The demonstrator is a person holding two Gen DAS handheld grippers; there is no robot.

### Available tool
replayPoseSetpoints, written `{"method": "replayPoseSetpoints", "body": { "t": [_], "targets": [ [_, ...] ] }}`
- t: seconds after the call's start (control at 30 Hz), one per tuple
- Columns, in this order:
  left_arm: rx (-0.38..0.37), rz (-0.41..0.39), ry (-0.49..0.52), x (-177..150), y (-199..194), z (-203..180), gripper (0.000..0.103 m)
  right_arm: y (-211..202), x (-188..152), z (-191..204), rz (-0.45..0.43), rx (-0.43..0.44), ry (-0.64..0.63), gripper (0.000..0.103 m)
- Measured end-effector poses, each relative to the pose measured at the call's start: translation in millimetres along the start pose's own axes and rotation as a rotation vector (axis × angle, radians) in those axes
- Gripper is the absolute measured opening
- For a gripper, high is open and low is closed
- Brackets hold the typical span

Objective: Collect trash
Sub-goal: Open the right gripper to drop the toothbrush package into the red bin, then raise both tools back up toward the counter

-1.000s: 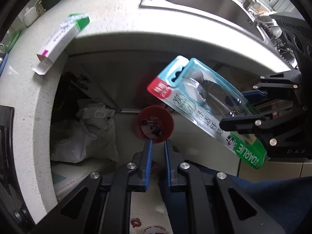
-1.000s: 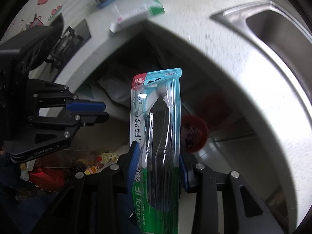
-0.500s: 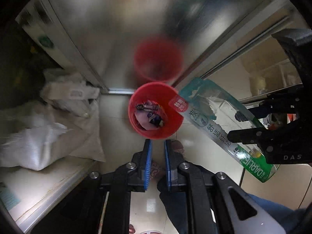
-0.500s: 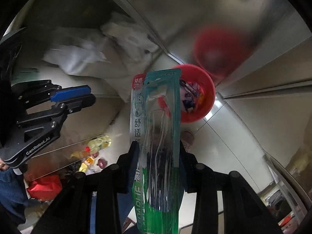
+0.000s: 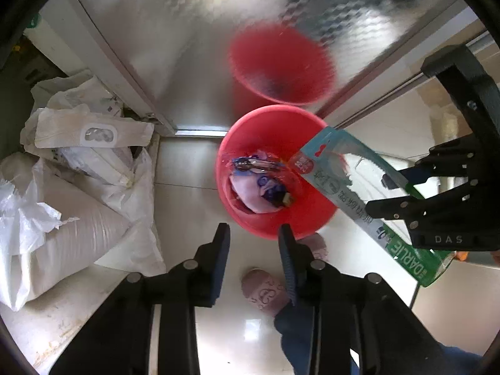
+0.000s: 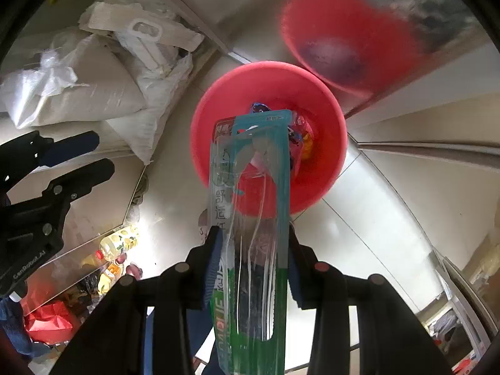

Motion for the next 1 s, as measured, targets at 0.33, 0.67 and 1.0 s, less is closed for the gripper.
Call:
{"method": "replayPoseSetpoints", "body": {
  "t": [0.33, 0.67, 1.0],
  "targets": [
    [-0.012, 0.013, -0.021, 3.7, 11.8, 12.8, 0.039, 3.7, 1.2, -22.9, -0.016, 0.009, 0.012, 0.076],
    [-0.018, 0.002, -0.016, 7.6, -2.4, 11.6, 0.043, -19.9, -9.2, -22.6, -0.073, -0.003, 0.007, 0.085],
    [-0.023, -0.029, 0.013, 6.6, -62.7, -5.6, 0.059, -95.0, -50.8, -3.4, -0.213, -0.034, -0.001, 0.085]
  ]
}}
Point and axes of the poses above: each gripper's, at about its wrist camera, not at the fingertips, and y roughly the way its jaws point, z to its left, x to its top, the point moved 1 cm from there along y, roughly the way its jaws point, and after that the axes turned 1 degree about y, right-handed, at the moved point
